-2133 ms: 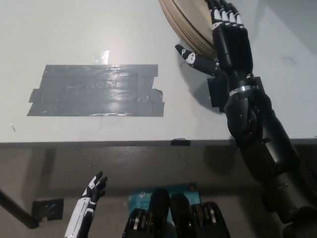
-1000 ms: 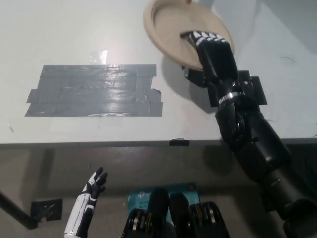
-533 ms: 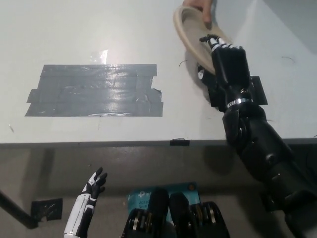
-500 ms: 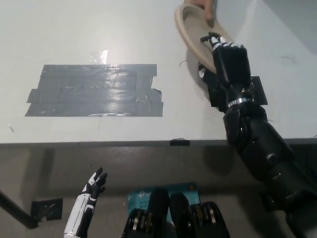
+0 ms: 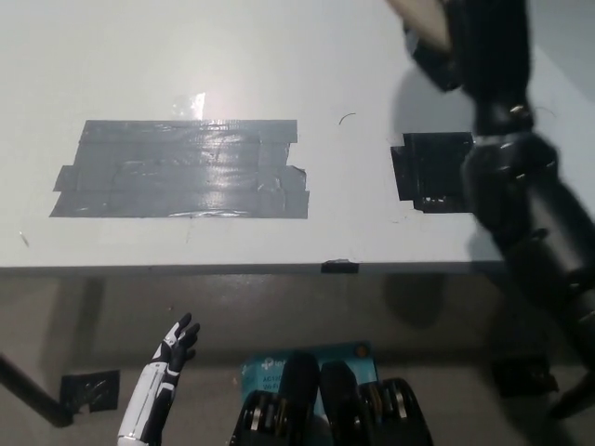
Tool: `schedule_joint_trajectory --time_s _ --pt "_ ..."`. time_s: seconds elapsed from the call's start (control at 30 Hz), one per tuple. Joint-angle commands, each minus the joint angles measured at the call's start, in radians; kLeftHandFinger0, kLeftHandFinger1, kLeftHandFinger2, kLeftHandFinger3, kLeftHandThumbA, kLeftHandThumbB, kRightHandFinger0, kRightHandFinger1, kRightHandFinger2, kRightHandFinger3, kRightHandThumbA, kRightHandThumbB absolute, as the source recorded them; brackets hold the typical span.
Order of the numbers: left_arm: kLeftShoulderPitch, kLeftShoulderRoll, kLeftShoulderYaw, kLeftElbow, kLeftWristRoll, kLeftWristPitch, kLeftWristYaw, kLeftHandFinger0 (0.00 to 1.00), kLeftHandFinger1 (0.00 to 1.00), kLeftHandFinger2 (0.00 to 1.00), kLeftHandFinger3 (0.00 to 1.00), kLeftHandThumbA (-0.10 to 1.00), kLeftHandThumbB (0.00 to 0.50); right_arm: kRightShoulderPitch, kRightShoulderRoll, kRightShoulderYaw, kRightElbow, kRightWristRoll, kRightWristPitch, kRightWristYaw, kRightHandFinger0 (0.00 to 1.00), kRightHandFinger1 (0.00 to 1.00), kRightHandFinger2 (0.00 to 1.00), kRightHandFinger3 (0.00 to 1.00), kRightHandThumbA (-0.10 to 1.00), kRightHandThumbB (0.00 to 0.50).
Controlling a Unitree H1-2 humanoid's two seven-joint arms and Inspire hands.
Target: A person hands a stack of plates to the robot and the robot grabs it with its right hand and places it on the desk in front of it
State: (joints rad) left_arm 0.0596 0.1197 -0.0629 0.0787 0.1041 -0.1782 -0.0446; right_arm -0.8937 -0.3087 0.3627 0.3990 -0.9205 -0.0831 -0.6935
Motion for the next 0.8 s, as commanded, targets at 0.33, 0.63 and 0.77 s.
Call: schedule_joint_trajectory --time_s 0.33,0.63,0.77 --pt "0.017 0.021 0.027 -0.053 -0.026 0.002 -0.021 1.0 1.0 1.0 1.0 1.0 0.199 0.033 -0.161 0.022 0.016 -0.04 -0.094 0.084 0.0 0.24 0.76 0.67 -0.1 0.238" --pt "0.012 0.021 0.033 -0.05 -0.04 -0.001 -0.027 1.0 1.0 1.0 1.0 1.0 0.203 0.075 -0.145 0.132 0.17 -0.063 -0.152 0.167 0.0 0.41 0.88 0.7 -0.1 0.231" --pt "0.01 0.02 0.033 -0.045 -0.039 -0.006 -0.025 1.0 1.0 1.0 1.0 1.0 0.193 0.105 -0.119 0.162 0.215 -0.048 -0.142 0.21 0.0 0.42 0.88 0.69 -0.1 0.254"
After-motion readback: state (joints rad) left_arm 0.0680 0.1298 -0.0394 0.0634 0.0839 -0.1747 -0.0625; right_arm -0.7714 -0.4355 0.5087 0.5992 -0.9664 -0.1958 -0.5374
